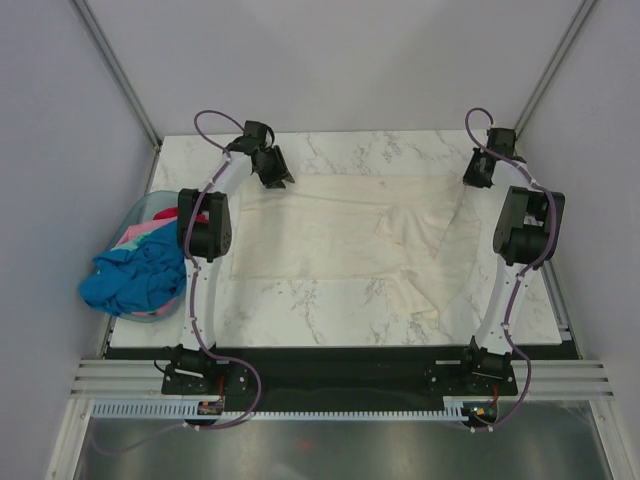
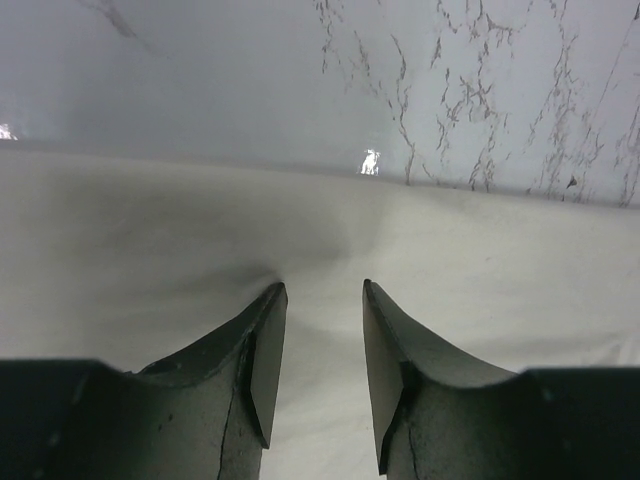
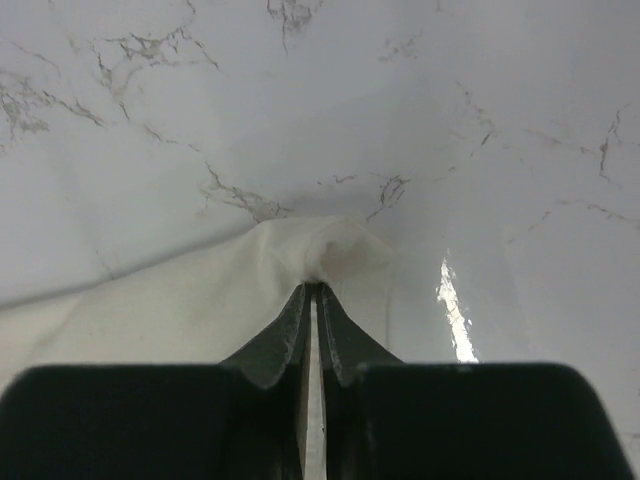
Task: Fold and stack the t-shirts
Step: Fold the tshirt
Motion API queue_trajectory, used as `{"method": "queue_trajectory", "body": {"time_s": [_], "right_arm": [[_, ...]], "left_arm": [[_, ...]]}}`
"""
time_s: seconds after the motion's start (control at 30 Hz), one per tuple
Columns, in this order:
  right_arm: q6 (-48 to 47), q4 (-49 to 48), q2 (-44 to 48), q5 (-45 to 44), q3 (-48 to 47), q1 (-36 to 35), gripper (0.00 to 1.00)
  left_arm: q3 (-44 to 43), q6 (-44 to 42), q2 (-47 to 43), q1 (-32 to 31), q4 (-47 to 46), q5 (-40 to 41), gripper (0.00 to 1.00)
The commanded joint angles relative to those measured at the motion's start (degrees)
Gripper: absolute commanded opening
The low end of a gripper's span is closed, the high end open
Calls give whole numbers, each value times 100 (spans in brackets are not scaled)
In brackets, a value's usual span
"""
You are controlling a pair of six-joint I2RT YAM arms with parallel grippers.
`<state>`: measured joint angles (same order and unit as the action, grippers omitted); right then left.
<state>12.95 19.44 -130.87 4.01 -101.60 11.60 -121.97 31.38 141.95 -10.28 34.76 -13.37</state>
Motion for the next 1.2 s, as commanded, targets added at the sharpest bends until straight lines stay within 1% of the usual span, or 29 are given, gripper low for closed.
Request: {"method": "queue_trajectory", "body": {"time_s": [0.0,0.03,0.1,0.17,0.2,0.27,0.3,0.4,0.43,0.47,0.53,0.57,0.6,0.7,0.83,0.87,0.93,1.0,1.07,1.17], "right_arm": [[120,68,288,-129,-264,106,15],[198,103,394,-103,-229,106,23],[365,392,684,-85,-237,106,30],[567,769,887,-24,-159,97,33],[647,841,1096,-6,-62,97,34],[796,947,1309,99,323,80,33],[892,965,1501,143,473,62,33],[972,1027,1801,231,1027,-43,26],[981,1009,1863,249,1141,-78,25],[973,992,1907,258,1317,-139,25],[938,843,1907,354,1441,-184,24],[929,781,1855,390,1528,-210,24],[929,720,1802,425,1564,-202,24],[876,622,1512,373,1556,-210,22],[771,587,1222,-224,1477,-219,20],[701,570,1100,-277,1390,-219,20],[665,622,959,-357,1258,-210,20],[621,736,783,-813,1073,-202,20],[612,745,704,-1041,994,-202,20],[604,754,520,-1131,749,-175,20]], "left_arm": [[-143,-342,-158,149,224,-183,45],[-108,-360,-272,141,224,-271,46],[41,-465,-736,123,241,-474,47],[243,-536,-1106,88,294,-457,47],[557,-536,-1526,71,303,-439,47],[1119,-571,-1924,-8,294,-430,48],[1288,-623,-2326,-61,303,-439,48],[2026,-835,-2908,-289,329,-456,48],[2237,-844,-3310,-386,329,-448,48],[2648,-835,-3497,-439,312,-439,48],[3011,-878,-3988,-544,312,-439,49],[3361,-922,-4121,-632,303,-456,49],[3521,-958,-4262,-668,294,-491,49],[4119,-984,-4658,-712,268,-597,50],[4778,-879,-5141,-712,119,-606,50],[4945,-887,-5221,-703,101,-449,50],[5078,-896,-5440,-703,101,-177,50],[5227,-870,-5563,-694,110,9,51],[5324,-852,-5582,-685,101,140,51],[5394,-879,-5520,-677,127,334,51]]}}
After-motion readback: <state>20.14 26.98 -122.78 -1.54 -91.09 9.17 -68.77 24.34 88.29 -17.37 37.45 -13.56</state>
